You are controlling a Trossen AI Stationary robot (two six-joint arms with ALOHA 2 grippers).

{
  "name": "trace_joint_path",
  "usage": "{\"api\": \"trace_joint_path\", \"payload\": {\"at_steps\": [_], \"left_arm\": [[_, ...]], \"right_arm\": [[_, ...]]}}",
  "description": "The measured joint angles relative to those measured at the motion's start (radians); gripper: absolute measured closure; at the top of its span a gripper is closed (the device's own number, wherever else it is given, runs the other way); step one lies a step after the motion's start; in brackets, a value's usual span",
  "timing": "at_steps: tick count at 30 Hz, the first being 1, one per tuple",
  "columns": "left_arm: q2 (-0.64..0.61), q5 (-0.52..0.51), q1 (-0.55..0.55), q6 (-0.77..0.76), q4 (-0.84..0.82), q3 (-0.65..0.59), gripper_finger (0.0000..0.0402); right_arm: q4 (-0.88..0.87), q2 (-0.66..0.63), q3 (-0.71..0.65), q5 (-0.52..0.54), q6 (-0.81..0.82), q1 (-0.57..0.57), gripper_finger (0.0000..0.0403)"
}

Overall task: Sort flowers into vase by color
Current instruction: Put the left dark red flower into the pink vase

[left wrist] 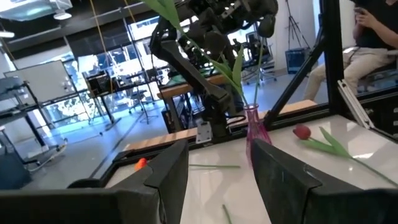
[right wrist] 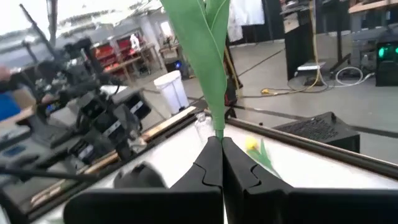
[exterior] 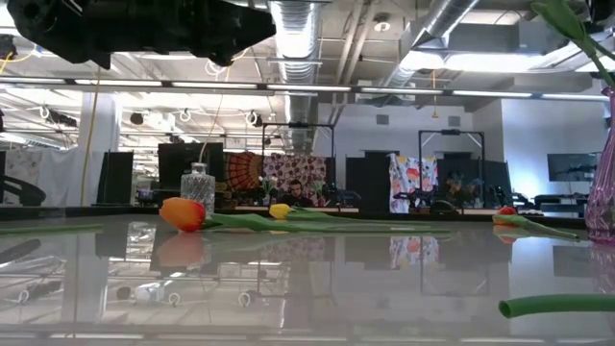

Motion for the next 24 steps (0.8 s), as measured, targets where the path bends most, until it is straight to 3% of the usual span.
{"api": "trace_joint_path", "payload": {"at_steps": [17, 24], "left_arm": [[0.000, 0.027, -0.001, -0.026, -0.005, 0.000, 0.0237], [0.000, 0.028, -0.001, -0.026, -0.005, 0.000, 0.0237]], "right_arm": [[0.010, 0.119, 0.001, 0.006, 0.030, 0.014, 0.0386], [0.012, 0.095, 0.003, 0.022, 0.053, 0.014, 0.0386]]}}
